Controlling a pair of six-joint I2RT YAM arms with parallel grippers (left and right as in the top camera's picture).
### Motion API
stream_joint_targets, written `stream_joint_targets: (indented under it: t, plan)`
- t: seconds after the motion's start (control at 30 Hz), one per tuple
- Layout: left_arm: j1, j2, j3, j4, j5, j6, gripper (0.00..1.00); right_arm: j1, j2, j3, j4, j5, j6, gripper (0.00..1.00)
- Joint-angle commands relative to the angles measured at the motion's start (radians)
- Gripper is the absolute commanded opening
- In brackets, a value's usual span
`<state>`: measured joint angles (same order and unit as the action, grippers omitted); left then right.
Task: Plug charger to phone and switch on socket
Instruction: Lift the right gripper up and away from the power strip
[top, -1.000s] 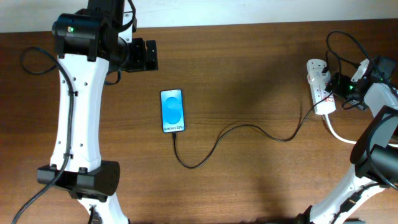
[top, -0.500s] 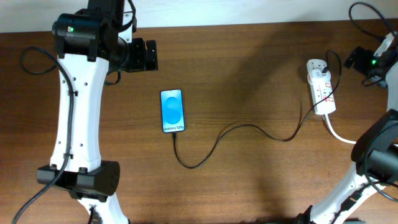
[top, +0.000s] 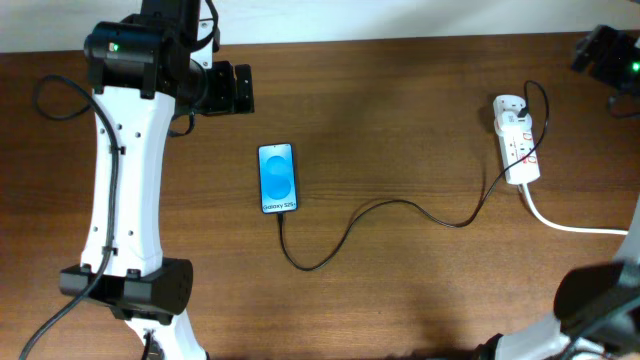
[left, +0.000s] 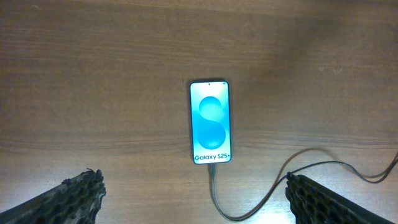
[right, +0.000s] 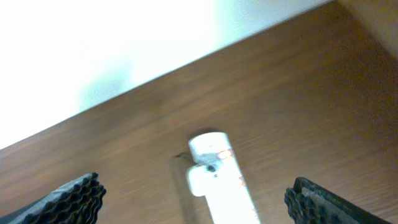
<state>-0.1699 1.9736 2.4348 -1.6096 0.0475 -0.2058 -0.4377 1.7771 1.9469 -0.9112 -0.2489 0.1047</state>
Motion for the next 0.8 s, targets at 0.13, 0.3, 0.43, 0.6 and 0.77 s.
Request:
stream_joint_targets:
  t: [0.13,0.3,0.43,0.6,0.77]
  plan:
    - [0.000,-0.019,0.011,-0.001,-0.011,0.001,0.99,0.165,-0.225,0.018,-0.172,-0.036,-0.022,0.98]
    - [0.000,-0.019,0.011,-0.001,-0.011,0.001,0.99,0.263,-0.337,0.018,-0.343,-0.035,-0.022,0.98]
    - [0.000,-0.019,0.011,-0.001,-0.011,0.001,0.99,0.309,-0.390,0.018,-0.498,-0.035,-0.022,0.98]
    - [0.001,-0.019,0.011,-0.001,-0.011,0.001,0.99,0.313,-0.390,0.018,-0.539,-0.031,-0.022,0.98]
    - [0.000,-0.019,0.011,-0.001,-0.011,0.001,0.99,0.313,-0.376,0.018,-0.575,-0.031,-0.022,0.98]
